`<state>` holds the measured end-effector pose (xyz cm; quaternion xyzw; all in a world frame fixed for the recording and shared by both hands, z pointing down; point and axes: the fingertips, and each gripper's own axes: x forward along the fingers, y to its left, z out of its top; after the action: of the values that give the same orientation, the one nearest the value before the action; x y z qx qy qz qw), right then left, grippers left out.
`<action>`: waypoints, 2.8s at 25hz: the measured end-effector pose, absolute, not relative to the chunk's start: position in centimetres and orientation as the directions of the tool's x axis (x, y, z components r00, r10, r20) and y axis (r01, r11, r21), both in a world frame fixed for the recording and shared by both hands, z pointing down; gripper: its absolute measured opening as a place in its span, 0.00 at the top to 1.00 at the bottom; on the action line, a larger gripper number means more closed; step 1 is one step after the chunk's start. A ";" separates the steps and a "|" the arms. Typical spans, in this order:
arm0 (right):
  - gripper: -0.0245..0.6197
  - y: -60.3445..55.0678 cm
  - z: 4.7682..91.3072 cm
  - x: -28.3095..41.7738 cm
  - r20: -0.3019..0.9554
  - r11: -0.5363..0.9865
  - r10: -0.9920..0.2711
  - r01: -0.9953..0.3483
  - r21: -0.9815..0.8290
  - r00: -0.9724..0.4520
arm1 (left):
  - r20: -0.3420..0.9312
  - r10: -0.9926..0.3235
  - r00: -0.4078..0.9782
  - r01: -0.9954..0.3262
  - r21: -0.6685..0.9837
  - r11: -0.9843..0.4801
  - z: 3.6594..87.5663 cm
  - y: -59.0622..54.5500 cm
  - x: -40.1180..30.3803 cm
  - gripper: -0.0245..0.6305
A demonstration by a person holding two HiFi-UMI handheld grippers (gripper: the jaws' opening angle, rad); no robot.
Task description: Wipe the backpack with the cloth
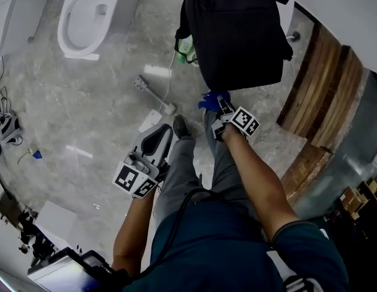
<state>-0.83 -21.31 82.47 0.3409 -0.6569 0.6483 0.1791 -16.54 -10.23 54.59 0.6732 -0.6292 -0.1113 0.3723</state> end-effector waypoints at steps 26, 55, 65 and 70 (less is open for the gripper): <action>0.89 -25.8 68.2 -15.1 0.546 0.935 0.127 -0.084 -0.345 -0.828 | 0.320 -0.927 0.196 -0.767 0.639 0.058 53.9 -15.9 -14.3 0.92; 0.89 -42.2 68.9 -26.2 0.737 0.933 -0.168 0.136 0.333 -0.654 | 0.329 -0.929 0.168 -0.769 0.633 0.086 53.2 -16.0 -15.6 0.92; 0.90 -60.8 71.5 -15.6 0.828 0.899 -0.409 -0.014 0.438 -0.384 | 0.317 -0.944 0.095 -0.775 0.619 0.130 51.4 -15.0 -16.6 0.92; 0.90 -56.4 70.0 -10.3 0.797 0.903 -0.430 -0.181 0.390 -0.424 | 0.304 -0.949 0.085 -0.790 0.600 0.122 49.0 -14.9 -16.8 0.92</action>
<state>-10.29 -56.44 70.05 0.1830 -0.8349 -0.1232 0.5043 -16.83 -14.88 48.97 0.6525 -0.6665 -0.1161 0.3414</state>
